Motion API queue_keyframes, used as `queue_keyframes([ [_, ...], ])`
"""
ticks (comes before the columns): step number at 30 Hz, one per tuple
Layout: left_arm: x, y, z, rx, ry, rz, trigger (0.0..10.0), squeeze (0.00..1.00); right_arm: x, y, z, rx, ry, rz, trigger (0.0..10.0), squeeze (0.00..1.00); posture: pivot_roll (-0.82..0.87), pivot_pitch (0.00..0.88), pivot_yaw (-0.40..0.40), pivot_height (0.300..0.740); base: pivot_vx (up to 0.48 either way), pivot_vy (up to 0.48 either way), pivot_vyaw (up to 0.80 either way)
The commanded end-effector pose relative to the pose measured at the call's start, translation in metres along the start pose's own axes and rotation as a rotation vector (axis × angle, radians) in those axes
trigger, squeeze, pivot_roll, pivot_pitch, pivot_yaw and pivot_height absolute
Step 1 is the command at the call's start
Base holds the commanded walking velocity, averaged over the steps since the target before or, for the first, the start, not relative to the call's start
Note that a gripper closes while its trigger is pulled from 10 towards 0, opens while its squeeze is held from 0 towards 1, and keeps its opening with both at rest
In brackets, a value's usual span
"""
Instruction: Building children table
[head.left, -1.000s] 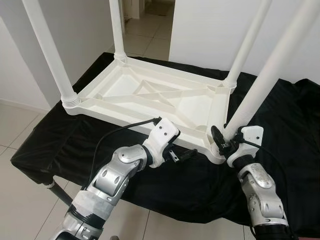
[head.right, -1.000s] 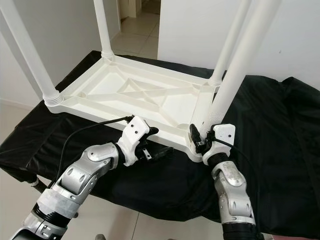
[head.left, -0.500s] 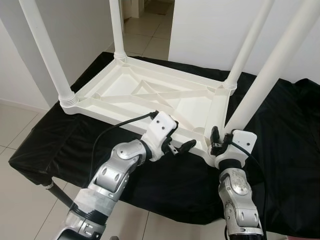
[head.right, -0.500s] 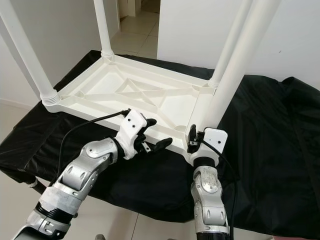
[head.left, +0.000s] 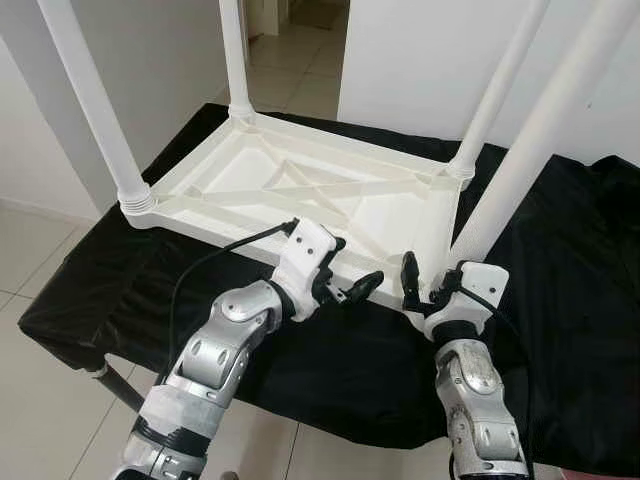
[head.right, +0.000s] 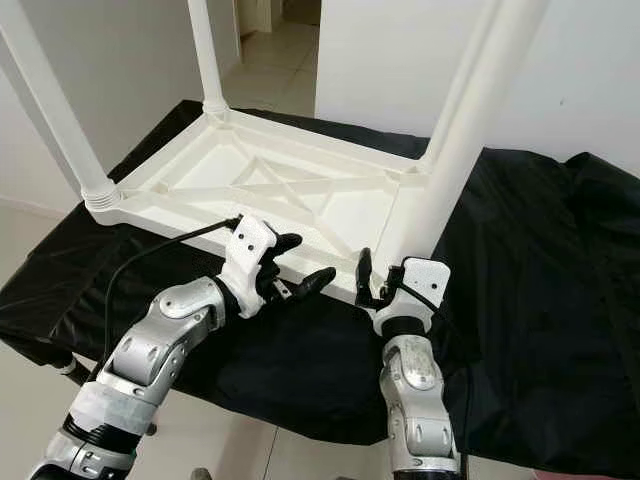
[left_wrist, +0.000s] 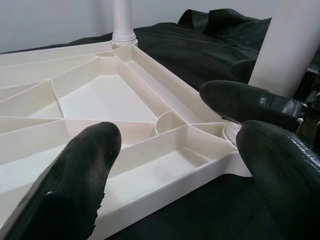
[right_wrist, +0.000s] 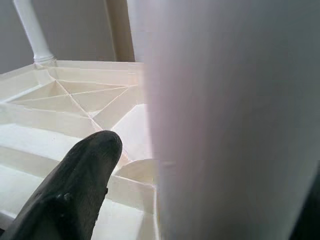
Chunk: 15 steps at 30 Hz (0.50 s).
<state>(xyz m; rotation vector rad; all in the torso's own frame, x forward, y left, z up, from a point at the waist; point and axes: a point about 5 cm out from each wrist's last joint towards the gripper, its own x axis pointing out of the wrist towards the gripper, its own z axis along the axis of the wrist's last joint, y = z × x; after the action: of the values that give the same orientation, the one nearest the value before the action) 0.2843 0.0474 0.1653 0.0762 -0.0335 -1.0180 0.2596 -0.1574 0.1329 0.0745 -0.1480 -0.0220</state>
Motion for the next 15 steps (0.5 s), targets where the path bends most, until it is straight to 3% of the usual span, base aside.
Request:
queue_keyframes([
  [1,0.0,0.002,0.001,0.032,-0.007,0.047,10.0,0.0,-0.001,-0.001,-0.003,-0.02,0.01,0.034,10.0,0.42,-0.07,0.0,-0.02,0.74,0.0,0.0,0.0],
  [2,0.0,0.002,0.001,0.032,-0.007,0.047,10.0,0.0,-0.001,-0.001,-0.003,-0.02,0.01,0.034,10.0,0.42,-0.07,0.0,-0.02,0.74,0.0,0.0,0.0],
  [3,0.0,0.002,0.0,0.02,-0.01,0.054,10.0,0.0,0.001,-0.004,-0.004,-0.025,0.012,0.054,10.0,0.0,-0.08,0.0,-0.018,0.74,0.0,0.0,0.0],
  [11,-0.002,0.0,-0.006,0.03,0.024,0.058,10.0,0.0,0.003,-0.009,-0.001,-0.042,-0.004,0.238,10.0,0.0,-0.07,0.0,-0.018,0.74,0.0,0.0,0.0],
  [15,-0.008,-0.006,-0.01,0.059,0.043,0.006,10.0,0.0,0.003,-0.018,0.002,-0.07,0.02,0.403,10.0,0.0,-0.07,0.0,-0.014,0.74,0.0,0.0,0.0],
])
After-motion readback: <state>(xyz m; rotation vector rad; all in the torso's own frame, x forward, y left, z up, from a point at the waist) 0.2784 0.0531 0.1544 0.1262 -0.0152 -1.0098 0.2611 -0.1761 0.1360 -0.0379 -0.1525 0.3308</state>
